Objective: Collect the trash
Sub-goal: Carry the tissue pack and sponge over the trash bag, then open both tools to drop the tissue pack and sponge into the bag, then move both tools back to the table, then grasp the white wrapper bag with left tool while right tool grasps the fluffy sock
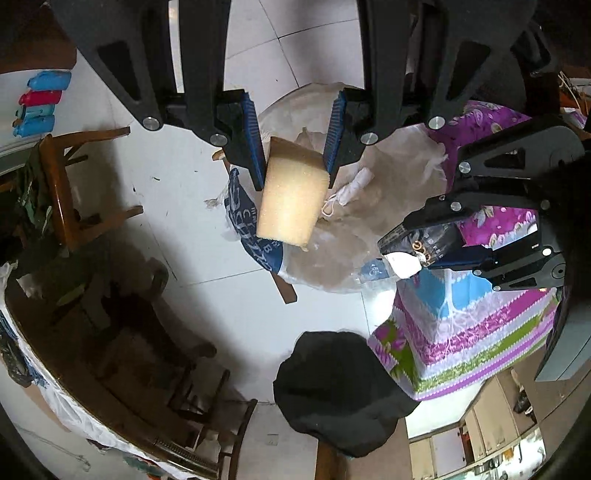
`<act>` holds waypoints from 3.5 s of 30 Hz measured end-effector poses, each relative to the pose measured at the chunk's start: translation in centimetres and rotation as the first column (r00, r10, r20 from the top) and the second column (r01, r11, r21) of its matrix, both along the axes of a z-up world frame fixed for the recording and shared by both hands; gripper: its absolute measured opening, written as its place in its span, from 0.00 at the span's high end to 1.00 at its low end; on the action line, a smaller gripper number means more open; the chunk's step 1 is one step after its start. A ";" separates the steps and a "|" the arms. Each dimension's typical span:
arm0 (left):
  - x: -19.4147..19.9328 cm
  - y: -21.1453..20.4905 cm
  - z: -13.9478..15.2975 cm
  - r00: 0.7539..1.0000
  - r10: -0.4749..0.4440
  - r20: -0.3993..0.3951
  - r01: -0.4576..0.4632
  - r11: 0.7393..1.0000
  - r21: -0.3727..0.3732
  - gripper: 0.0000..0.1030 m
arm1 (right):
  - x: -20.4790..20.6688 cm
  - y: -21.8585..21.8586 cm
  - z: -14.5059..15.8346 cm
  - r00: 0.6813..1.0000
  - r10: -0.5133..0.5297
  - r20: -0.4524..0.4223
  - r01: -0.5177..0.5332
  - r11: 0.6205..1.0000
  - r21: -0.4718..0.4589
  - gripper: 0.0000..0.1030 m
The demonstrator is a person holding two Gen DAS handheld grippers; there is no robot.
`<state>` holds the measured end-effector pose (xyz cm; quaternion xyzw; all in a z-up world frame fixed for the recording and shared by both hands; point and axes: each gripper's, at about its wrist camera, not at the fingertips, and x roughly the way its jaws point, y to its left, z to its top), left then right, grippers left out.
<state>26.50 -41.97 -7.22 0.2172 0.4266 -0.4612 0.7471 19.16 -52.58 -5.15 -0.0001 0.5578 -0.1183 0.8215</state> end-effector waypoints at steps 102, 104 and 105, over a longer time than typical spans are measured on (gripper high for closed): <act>1.5 48.3 -3.2 0.632 0.744 0.218 -0.735 0.664 -0.134 0.34 | 10.7 29.8 -9.1 0.804 0.509 0.308 -0.556 0.827 0.085 0.60; 2.0 48.8 -3.4 0.626 0.749 0.215 -0.742 0.658 -0.132 0.34 | 10.8 29.8 -9.1 0.805 0.507 0.310 -0.555 0.828 0.087 0.73; 2.2 48.9 -3.6 0.624 0.752 0.210 -0.746 0.654 -0.127 0.34 | 10.9 29.8 -9.1 0.807 0.502 0.310 -0.551 0.829 0.092 0.80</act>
